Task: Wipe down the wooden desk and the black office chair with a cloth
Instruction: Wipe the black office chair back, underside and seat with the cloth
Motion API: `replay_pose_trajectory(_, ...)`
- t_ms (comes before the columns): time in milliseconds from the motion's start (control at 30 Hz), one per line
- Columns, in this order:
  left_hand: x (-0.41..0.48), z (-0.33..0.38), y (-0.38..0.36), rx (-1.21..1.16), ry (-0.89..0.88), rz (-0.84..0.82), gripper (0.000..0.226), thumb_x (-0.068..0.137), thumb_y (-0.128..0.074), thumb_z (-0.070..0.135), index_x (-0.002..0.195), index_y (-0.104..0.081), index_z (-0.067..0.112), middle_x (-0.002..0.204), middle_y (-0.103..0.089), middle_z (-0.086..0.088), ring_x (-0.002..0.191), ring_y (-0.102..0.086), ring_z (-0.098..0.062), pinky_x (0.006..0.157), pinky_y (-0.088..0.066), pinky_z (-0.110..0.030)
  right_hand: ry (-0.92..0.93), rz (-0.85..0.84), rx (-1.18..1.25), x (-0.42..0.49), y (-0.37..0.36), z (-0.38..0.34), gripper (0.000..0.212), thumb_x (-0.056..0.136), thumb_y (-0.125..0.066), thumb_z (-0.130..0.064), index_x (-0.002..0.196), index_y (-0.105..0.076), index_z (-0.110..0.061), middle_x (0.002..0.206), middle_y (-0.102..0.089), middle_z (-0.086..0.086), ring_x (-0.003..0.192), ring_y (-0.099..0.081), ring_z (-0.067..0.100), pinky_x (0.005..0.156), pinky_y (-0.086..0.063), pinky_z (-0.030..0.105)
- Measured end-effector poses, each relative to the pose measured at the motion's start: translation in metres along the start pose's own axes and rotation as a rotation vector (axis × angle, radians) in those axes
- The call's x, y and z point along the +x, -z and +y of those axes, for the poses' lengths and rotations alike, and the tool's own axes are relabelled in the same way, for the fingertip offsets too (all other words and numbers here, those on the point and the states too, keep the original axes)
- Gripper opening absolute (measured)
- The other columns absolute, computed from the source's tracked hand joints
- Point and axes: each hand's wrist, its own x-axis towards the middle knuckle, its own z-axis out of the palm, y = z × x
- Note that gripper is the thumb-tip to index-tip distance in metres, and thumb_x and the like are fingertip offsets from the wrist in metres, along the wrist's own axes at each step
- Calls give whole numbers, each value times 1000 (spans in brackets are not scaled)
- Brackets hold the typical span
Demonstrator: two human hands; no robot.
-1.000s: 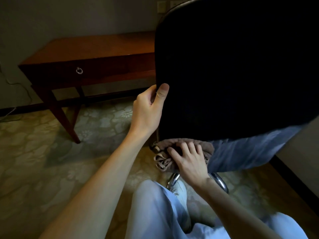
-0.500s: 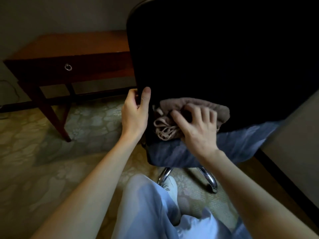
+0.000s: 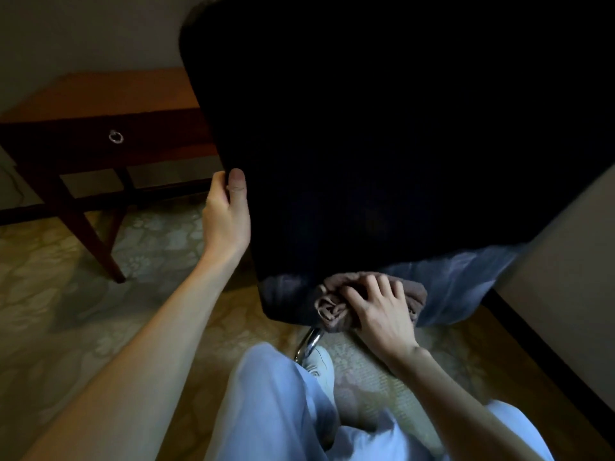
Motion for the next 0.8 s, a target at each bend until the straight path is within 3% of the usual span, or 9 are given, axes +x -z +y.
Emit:
replay_pose_trajectory(67,-2,-2,-3,-116,87,-33,36,109,-31,54,119,-51,27,91,-59,15,71,-59,10,65,-43,-13,-20,135,20,9,25,-5,46,72,-83,-37,113,-71,-21,99,-59,13,88,-51,33,76,-40,43)
replay_pose_trajectory(133,-10,-10,-5,-197,177,-102,38,107,-34,58,136,-44,35,113,-58,22,89,-58,19,74,-43,-5,3,310,26,26,54,-10,44,73,-79,-28,116,-73,-21,103,-62,15,90,-47,32,77,-35,42)
replay_pose_trajectory(200,-22,-18,-7,-195,205,-134,56,104,-41,60,153,-32,33,136,-51,17,116,-53,8,89,-41,-11,3,494,17,42,81,-11,43,75,-80,-20,117,-73,-23,113,-59,12,95,-46,31,80,-35,42)
replay_pose_trajectory(300,-34,-27,-14,-231,225,-91,65,101,-54,53,154,-30,24,143,-52,4,127,-54,-11,95,-45,-20,-3,633,-12,61,102,-9,45,81,-74,-19,123,-62,-27,121,-44,6,102,-44,30,84,-34,42)
replay_pose_trajectory(367,-37,-28,-19,-234,239,-67,68,101,-57,51,155,-29,22,148,-51,1,132,-52,-14,105,-43,-26,-32,604,-44,66,97,-4,50,78,-74,-14,125,-62,-27,122,-45,7,104,-43,30,86,-34,43)
replay_pose_trajectory(467,-35,-26,-23,-162,216,-61,71,102,-54,52,158,-23,23,150,-44,8,136,-44,-11,109,-37,-29,-74,493,-74,59,72,5,48,72,-75,-7,117,-74,-23,114,-64,15,101,-42,31,86,-36,45)
replay_pose_trajectory(633,-20,-29,-24,-35,172,-69,73,105,-47,51,161,-16,17,160,-34,-3,147,-34,-21,114,-33,-33,-43,441,-53,39,16,13,34,86,-63,-11,115,-72,-26,110,-66,16,95,-45,32,80,-42,47)
replay_pose_trajectory(800,-12,-35,-23,-58,235,-58,80,102,-40,58,164,-6,21,166,-25,-2,154,-25,-21,125,-27,-45,7,273,-70,18,-28,9,44,78,-82,-24,119,-68,-25,111,-62,15,94,-46,32,81,-39,47)
